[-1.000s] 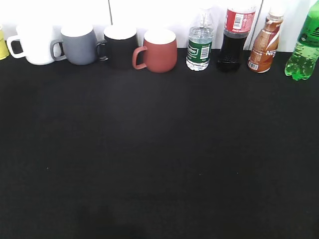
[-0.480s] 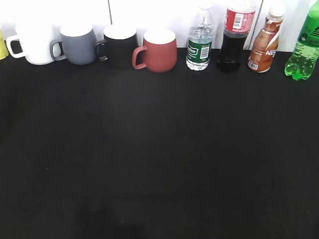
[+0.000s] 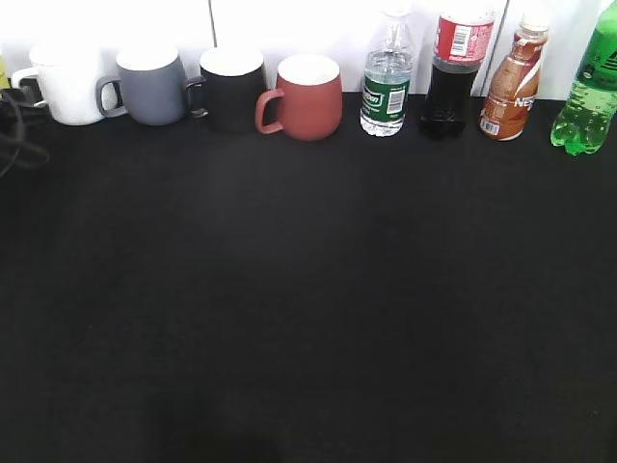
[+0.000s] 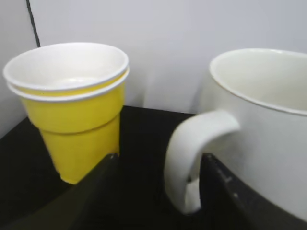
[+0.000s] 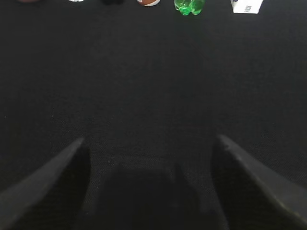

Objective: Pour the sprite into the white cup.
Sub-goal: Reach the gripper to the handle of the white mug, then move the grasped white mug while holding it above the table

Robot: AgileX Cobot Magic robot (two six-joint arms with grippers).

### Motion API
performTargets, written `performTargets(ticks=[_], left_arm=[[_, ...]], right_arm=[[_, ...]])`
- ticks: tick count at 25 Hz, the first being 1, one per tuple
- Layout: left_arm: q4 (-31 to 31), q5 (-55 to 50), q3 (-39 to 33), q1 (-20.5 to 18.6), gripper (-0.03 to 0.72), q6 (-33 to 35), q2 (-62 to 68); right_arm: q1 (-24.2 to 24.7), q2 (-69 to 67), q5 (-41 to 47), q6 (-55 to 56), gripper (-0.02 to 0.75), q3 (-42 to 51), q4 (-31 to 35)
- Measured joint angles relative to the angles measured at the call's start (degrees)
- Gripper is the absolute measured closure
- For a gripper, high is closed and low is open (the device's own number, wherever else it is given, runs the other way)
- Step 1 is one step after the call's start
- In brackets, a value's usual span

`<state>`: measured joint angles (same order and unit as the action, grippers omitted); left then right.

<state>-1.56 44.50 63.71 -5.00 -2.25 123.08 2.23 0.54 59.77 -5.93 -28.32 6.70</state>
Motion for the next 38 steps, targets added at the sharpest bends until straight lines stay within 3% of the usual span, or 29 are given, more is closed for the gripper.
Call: performTargets(ticks=[10, 11, 14, 24, 29, 33, 35, 38], left_arm=[[-1.8, -5.9, 19.0, -0.2, 0.391, 0.0, 11.6], [-1.8, -5.9, 20.2, -0.2, 0.417, 0.0, 12.2], [-1.5, -4.9, 20.7, -0.1, 0.591, 0.1, 12.8], [-1.6, 3.0, 20.6, 0.3, 0.603, 0.8, 14.4], [-1.6, 4.5, 15.4, 0.4, 0.606, 0.9, 6.3], [-1.8, 4.4, 5.0, 1.1, 0.606, -1.2, -8.1], [-1.6, 4.6, -6.0, 5.4, 0.606, -2.6, -17.2], [0.2, 5.4, -16.0, 11.5, 0.607, -2.6, -23.6]], right_arm=[[0.0, 0.0, 0.0, 0.0, 0.152, 0.0, 0.0], [0.0, 0.0, 0.0, 0.0, 0.152, 0.0, 0.0], [0.0, 0.0, 0.0, 0.0, 0.152, 0.0, 0.0], [0.0, 0.0, 0.0, 0.0, 0.152, 0.0, 0.0], [0.0, 0.0, 0.0, 0.0, 0.152, 0.0, 0.1], [0.0, 0.0, 0.0, 0.0, 0.152, 0.0, 2.7], [0.0, 0.0, -0.7, 0.0, 0.152, -0.1, 3.5], [0.0, -2.1, -4.7, 0.0, 0.152, -1.0, 3.6]])
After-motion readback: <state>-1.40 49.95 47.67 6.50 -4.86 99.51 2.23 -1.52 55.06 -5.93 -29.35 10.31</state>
